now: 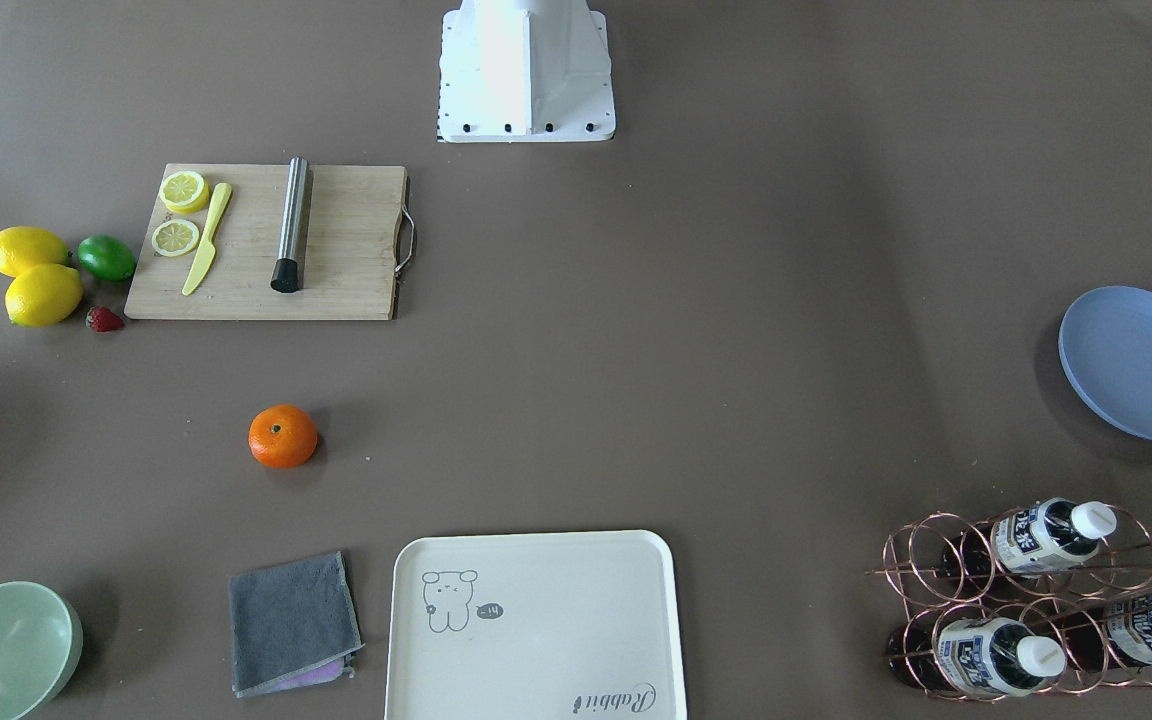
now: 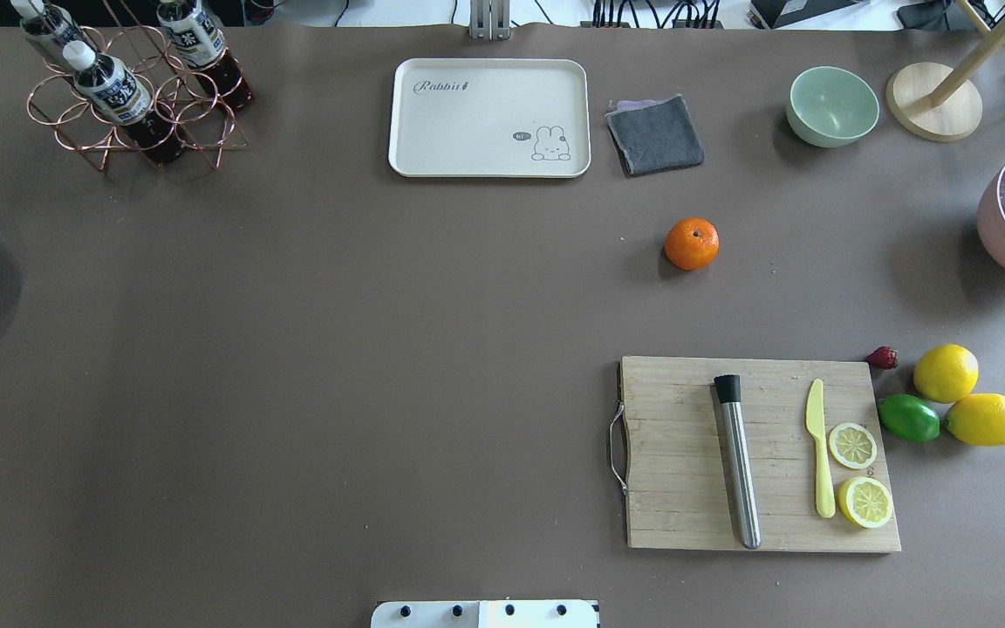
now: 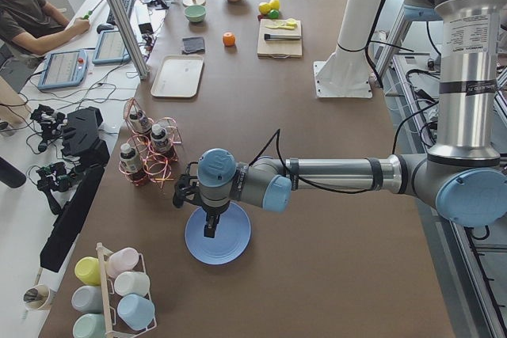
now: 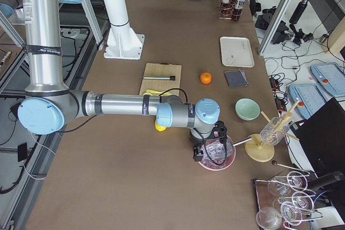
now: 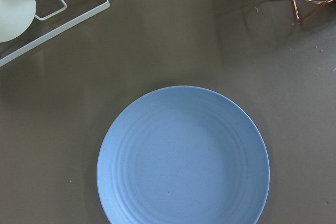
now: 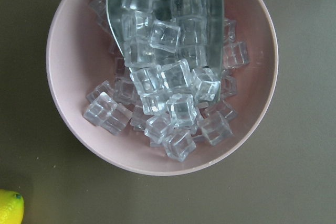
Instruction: Pick orange to plate
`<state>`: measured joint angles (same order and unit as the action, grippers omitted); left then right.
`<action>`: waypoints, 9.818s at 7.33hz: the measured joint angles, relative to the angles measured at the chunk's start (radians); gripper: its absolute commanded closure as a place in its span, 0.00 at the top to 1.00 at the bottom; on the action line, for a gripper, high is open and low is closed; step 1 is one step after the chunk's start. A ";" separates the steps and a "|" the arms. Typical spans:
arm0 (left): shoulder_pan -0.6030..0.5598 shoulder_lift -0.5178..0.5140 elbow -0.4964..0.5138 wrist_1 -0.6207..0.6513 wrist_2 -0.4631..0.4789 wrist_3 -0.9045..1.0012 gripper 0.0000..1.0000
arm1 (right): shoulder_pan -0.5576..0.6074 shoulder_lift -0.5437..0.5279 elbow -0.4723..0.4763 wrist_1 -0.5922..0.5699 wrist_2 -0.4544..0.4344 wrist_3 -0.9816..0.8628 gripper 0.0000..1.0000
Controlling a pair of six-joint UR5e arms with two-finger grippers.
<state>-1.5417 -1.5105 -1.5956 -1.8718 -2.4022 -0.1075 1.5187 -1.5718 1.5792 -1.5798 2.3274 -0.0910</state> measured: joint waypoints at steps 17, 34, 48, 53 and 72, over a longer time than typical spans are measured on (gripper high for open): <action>0.142 -0.199 0.633 -0.360 0.135 0.003 0.66 | -0.057 0.010 0.010 0.004 0.086 -0.007 1.00; 0.709 -0.358 -0.063 -0.316 0.226 -1.241 0.00 | -0.259 0.111 0.143 0.005 0.092 0.218 0.99; 1.029 -0.619 0.049 -0.181 0.564 -1.406 0.74 | -0.696 0.500 -0.098 0.262 -0.248 0.901 0.98; 1.029 -0.623 0.039 -0.181 0.564 -1.408 0.75 | -0.698 0.536 -0.183 0.307 -0.265 0.906 0.00; 0.725 -0.365 -0.251 0.016 0.363 -1.038 0.87 | -0.934 0.687 -0.010 0.227 -0.403 1.316 1.00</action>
<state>-0.8168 -1.8757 -1.8466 -1.8561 -2.0388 -1.1457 0.5842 -0.8847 1.5692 -1.3533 1.9246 1.2253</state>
